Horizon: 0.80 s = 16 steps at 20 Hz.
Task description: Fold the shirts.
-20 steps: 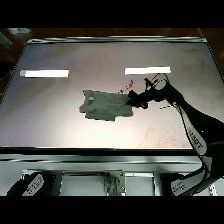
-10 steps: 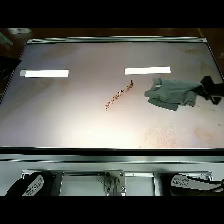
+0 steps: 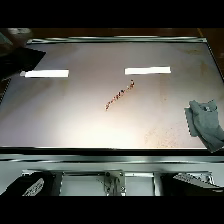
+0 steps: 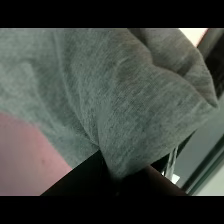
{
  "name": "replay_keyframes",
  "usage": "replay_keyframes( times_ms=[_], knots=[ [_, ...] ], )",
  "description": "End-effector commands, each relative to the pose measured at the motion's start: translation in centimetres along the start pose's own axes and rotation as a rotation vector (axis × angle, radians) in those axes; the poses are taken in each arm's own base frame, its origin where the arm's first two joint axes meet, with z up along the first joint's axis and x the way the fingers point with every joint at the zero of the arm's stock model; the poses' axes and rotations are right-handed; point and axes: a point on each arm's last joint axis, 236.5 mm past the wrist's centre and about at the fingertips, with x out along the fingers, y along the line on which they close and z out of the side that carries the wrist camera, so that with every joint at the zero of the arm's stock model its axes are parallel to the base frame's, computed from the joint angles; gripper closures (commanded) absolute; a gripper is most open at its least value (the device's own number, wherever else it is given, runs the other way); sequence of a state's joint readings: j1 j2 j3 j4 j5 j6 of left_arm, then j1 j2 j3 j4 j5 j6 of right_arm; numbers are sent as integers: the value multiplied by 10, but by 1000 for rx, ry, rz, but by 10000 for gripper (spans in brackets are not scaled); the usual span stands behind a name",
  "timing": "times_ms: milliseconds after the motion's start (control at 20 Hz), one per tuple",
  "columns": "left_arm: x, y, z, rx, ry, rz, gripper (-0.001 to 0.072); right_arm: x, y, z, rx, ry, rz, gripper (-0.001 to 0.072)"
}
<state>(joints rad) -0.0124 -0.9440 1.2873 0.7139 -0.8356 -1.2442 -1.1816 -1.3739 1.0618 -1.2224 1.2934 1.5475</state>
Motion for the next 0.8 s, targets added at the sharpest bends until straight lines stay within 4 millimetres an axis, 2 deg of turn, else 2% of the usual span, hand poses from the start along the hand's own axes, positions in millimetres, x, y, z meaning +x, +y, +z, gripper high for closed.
replay_keyframes(
  times_ms=[0,100,200,250,300,350,400,500,550,600,650,700,750],
  knots=[
    [17,-11,-6,-27,8,-29,675,19,-44,-24,57,39,-41,648],
    [22,-11,-11,-30,23,-34,675,22,-53,-28,50,50,-74,648],
    [25,-9,-14,-35,31,-34,675,23,-53,-27,55,42,-73,640],
    [27,-8,-15,-36,34,-33,675,24,-52,-28,63,44,-65,522],
    [27,-8,-15,-37,35,-32,675,24,-53,-28,48,45,-70,222],
    [27,-8,-15,-37,35,-32,675,22,-52,-32,-14,61,-68,58],
    [27,-8,-15,-37,34,-32,675,17,-54,-36,-78,69,-82,49],
    [27,-8,-14,-36,32,-31,675,-6,-79,-32,-143,49,-215,49],
    [27,-7,-13,-33,29,-27,675,-27,-89,-22,-173,2,-287,50],
    [28,-5,-13,-34,26,-24,675,-52,-89,-7,-192,-72,-330,50],
    [29,-2,-12,-30,23,-16,675,-76,-78,10,-174,-169,-324,50],
    [31,2,-12,-23,22,-1,675,-102,-50,34,-154,-312,-258,51],
    [35,10,-15,5,29,27,676,-127,-10,54,-158,-452,-144,51]
  ],
)
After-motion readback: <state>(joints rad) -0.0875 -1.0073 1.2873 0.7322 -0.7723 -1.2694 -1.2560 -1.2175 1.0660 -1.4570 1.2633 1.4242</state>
